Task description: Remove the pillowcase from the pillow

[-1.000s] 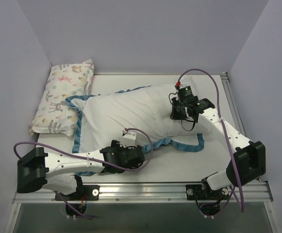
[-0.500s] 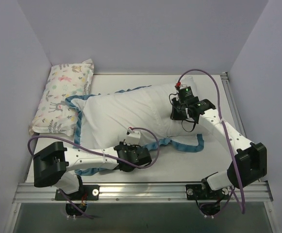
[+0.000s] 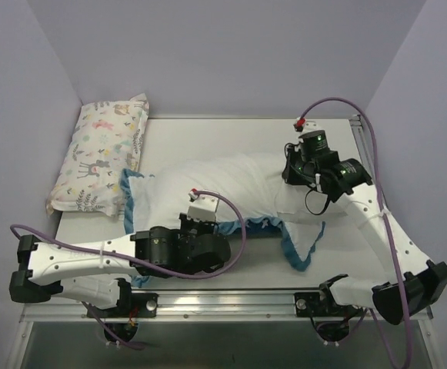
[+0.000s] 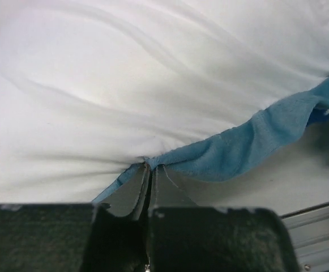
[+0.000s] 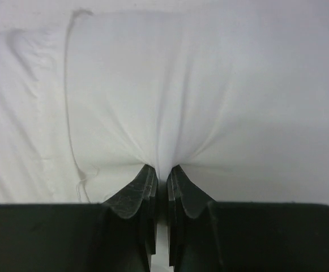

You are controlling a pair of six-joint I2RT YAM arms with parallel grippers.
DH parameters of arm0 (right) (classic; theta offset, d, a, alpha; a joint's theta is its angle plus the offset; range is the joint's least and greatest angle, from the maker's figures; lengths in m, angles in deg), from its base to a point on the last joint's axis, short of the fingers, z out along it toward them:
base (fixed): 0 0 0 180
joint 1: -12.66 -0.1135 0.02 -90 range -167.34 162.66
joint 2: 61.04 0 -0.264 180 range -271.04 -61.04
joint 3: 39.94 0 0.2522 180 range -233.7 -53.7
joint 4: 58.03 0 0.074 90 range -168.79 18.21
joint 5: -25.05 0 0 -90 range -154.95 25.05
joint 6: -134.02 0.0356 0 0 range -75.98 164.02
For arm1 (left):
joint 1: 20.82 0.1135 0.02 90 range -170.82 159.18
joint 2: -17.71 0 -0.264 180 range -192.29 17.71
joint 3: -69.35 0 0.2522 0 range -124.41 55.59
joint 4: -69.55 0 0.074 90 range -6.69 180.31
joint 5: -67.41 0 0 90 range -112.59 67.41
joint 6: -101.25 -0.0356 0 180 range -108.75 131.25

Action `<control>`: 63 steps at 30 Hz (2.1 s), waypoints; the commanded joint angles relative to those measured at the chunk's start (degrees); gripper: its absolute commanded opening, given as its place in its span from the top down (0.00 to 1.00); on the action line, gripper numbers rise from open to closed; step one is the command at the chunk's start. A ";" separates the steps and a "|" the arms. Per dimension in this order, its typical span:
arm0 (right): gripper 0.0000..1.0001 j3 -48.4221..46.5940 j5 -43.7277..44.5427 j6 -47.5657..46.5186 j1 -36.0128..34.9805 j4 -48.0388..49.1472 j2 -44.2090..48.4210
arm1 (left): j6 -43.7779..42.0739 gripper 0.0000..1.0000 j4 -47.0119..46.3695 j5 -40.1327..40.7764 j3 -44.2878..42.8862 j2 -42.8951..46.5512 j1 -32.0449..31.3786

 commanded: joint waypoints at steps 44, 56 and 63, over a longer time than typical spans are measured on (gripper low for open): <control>1.00 -19.19 -9.31 2.97 9.92 8.07 -47.35 | -24.11 0.03 -39.38 -46.03 -15.62 -17.98 35.72; 0.68 -14.79 -7.37 2.09 10.97 8.34 -36.90 | -21.47 0.76 -40.06 -40.33 -18.06 -26.69 34.74; 0.25 -20.41 -4.83 2.09 11.06 4.48 -23.65 | -20.77 1.00 -39.17 -39.17 -12.70 -18.34 41.94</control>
